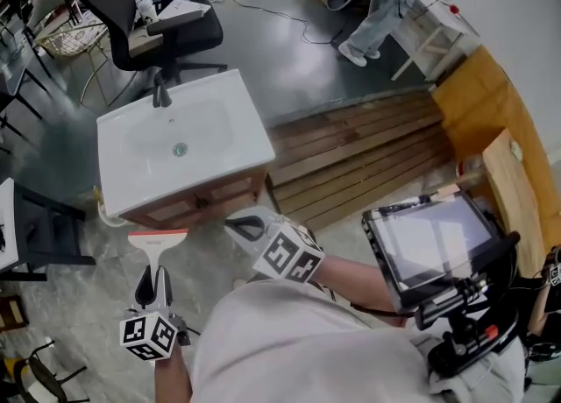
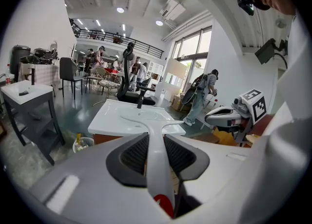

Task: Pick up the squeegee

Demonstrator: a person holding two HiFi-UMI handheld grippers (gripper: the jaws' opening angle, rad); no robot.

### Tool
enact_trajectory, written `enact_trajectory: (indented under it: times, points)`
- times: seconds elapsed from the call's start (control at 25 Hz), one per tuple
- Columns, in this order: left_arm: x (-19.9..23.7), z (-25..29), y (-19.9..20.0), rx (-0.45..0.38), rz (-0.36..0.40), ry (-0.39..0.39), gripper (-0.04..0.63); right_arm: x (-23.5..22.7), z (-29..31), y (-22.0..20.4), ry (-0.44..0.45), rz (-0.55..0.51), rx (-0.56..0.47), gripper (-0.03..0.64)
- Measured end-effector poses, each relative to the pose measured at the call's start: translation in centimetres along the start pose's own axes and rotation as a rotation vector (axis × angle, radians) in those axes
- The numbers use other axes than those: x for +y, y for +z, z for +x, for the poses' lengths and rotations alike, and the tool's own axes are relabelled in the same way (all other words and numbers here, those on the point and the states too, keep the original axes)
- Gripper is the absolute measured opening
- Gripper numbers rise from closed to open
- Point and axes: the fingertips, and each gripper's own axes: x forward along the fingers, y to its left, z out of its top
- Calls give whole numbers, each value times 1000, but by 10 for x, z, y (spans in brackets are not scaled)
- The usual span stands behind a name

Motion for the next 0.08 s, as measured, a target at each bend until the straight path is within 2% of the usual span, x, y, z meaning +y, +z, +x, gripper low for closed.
enact_trajectory:
  times: [0.08]
  points:
    - [5,2,2,-2,0,3,110,-1,4,2,-1,-2,-1,2]
